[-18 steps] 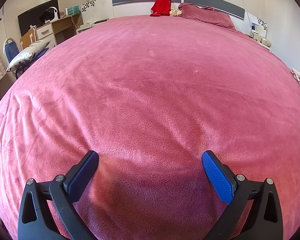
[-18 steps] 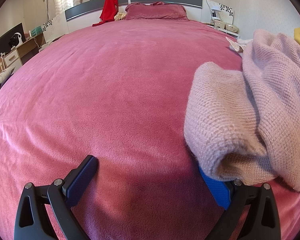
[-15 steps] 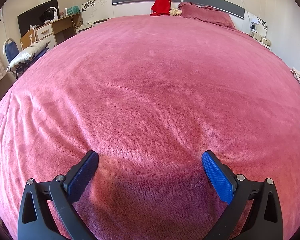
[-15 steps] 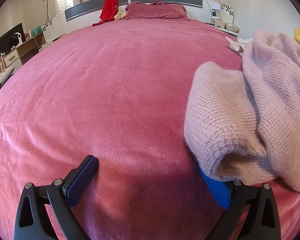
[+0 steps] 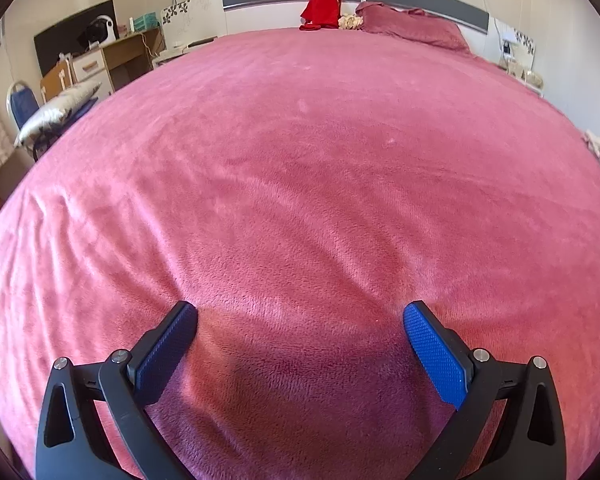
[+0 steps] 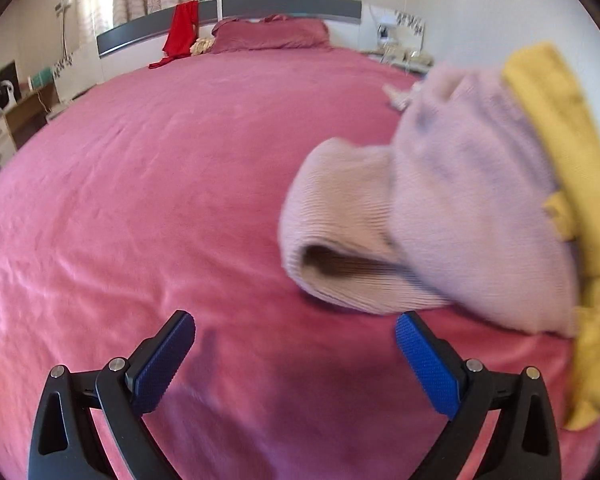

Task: Fold clothes
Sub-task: 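Move the right tool toward the pile of pink and yellow clothes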

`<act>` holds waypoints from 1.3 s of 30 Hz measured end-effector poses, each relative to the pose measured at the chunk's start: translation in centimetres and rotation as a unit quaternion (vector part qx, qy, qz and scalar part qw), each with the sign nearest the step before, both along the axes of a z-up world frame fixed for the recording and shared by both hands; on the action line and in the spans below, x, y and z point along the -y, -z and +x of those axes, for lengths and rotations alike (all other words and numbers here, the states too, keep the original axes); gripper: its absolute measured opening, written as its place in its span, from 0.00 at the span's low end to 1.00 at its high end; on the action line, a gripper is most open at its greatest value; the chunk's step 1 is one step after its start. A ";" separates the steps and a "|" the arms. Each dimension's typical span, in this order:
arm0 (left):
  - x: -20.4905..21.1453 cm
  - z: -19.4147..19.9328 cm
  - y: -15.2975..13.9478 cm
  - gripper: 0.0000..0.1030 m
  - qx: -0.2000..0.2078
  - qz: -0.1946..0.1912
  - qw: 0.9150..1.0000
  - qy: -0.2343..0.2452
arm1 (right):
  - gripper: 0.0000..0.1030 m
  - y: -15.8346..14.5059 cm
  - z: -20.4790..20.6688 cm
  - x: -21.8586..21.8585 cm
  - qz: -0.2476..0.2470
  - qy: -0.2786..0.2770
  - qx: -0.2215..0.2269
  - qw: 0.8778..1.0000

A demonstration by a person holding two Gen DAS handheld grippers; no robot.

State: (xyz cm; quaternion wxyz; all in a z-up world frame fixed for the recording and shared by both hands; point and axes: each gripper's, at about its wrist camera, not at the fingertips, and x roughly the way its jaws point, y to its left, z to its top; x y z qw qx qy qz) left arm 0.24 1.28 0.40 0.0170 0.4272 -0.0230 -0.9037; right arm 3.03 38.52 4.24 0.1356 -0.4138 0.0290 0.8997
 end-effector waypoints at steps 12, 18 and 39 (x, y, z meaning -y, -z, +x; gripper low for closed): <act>-15.5 6.8 -11.8 1.00 -0.087 0.053 0.977 0.185 | 1.00 -8.9 8.0 -4.7 0.005 0.063 -0.067 0.996; -21.7 8.6 -15.9 1.00 -0.116 0.042 0.960 0.251 | 1.00 -11.4 10.6 -6.1 -0.006 0.089 -0.092 0.992; -29.3 7.7 -17.1 1.00 -0.092 0.039 0.957 0.273 | 1.00 -13.3 10.3 -10.1 -0.041 0.112 -0.113 0.986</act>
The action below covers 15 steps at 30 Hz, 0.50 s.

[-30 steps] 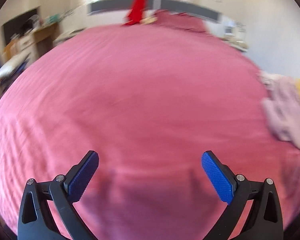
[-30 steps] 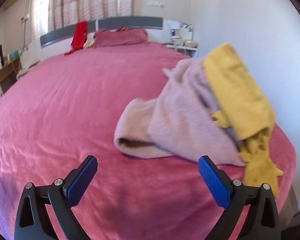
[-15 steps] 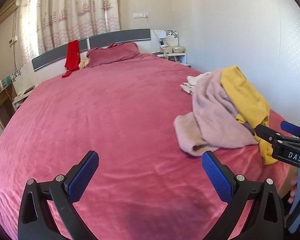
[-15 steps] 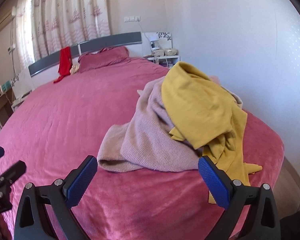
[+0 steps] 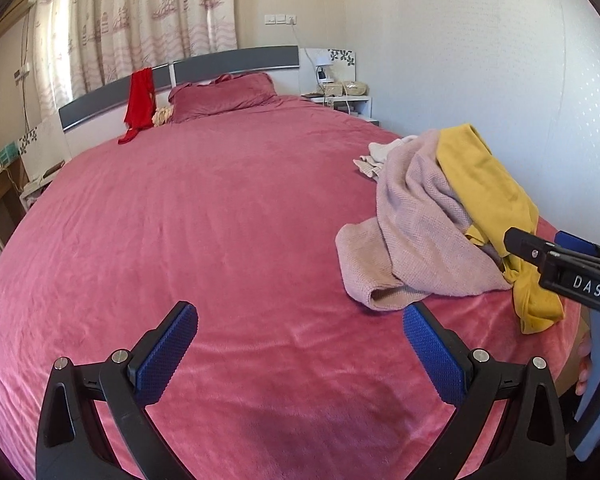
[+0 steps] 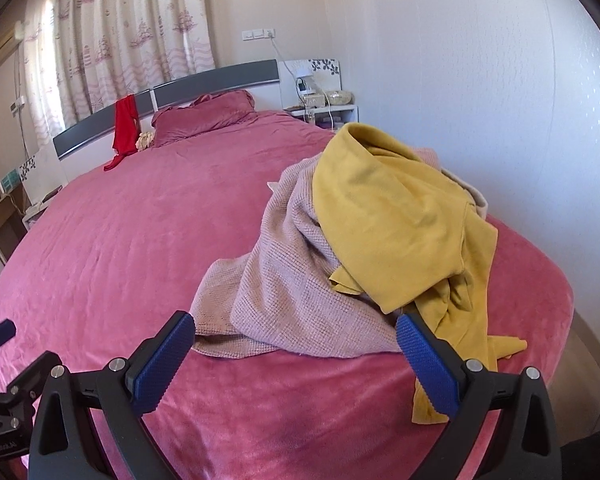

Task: Fold clothes
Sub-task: 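Move the right tool toward the pile of pink and yellow clothes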

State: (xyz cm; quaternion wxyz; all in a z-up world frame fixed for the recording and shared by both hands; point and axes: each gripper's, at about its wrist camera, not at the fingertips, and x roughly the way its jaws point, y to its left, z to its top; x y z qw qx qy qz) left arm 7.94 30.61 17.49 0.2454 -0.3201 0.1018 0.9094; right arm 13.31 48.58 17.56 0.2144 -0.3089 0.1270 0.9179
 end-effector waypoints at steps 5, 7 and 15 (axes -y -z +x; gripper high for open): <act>0.1 0.1 -0.1 1.00 0.004 -0.001 1.000 -0.001 | 1.00 -0.2 0.1 0.1 0.000 -0.002 -0.003 1.000; 0.2 0.2 -0.2 1.00 0.004 -0.001 1.000 0.000 | 1.00 -0.3 0.1 0.1 0.003 -0.001 -0.002 1.000; 0.4 0.4 -0.2 1.00 0.014 0.008 1.000 0.003 | 1.00 -1.0 -0.5 0.0 0.019 0.012 0.010 1.000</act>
